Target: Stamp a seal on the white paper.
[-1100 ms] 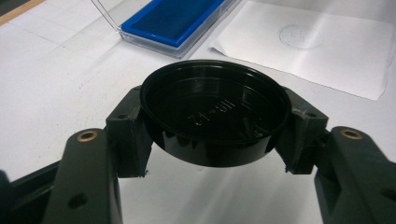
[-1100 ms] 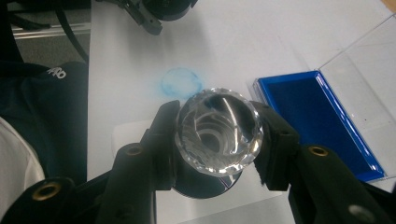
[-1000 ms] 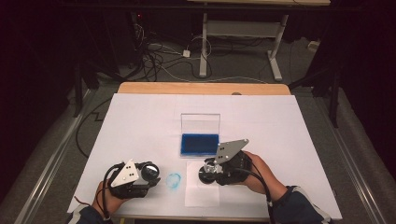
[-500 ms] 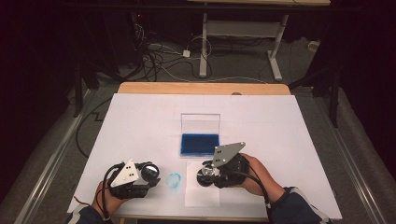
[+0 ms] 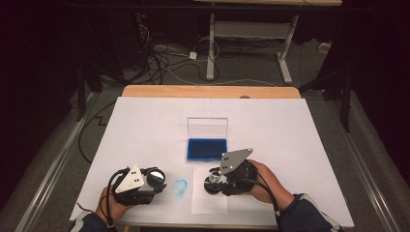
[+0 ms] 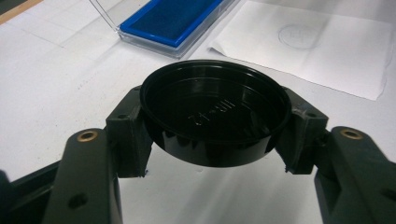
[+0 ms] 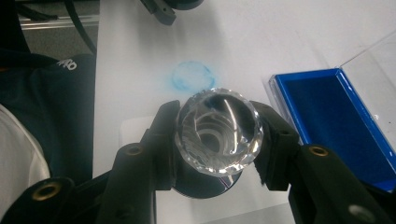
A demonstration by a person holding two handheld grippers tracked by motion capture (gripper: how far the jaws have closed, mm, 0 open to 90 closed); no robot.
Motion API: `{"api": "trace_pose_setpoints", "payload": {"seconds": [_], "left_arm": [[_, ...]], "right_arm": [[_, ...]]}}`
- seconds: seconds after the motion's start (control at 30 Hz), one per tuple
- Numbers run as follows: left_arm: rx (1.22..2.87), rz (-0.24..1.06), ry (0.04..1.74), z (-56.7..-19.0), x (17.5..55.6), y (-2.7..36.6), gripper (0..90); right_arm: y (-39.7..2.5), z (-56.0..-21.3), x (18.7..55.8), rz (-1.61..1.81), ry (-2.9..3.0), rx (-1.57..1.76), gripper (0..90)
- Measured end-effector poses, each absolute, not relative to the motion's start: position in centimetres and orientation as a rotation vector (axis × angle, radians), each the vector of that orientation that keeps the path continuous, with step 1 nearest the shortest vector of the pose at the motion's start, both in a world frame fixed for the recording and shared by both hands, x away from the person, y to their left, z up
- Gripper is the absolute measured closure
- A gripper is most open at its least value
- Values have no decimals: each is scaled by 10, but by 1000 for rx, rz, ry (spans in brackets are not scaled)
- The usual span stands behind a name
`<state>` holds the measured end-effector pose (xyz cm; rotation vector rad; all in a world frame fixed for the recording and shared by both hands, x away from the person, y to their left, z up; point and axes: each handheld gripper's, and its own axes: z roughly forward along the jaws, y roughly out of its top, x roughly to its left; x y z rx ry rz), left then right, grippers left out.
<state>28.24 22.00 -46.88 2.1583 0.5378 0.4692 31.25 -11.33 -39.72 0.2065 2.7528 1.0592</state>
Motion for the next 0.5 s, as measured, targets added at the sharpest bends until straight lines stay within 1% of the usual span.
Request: {"api": "trace_pose_setpoints", "payload": {"seconds": [0.5], "left_arm": [[2163,475,526,-467,280,219,362]], "right_arm": [[-113,-409,313,1023,2755,227,564]]}}
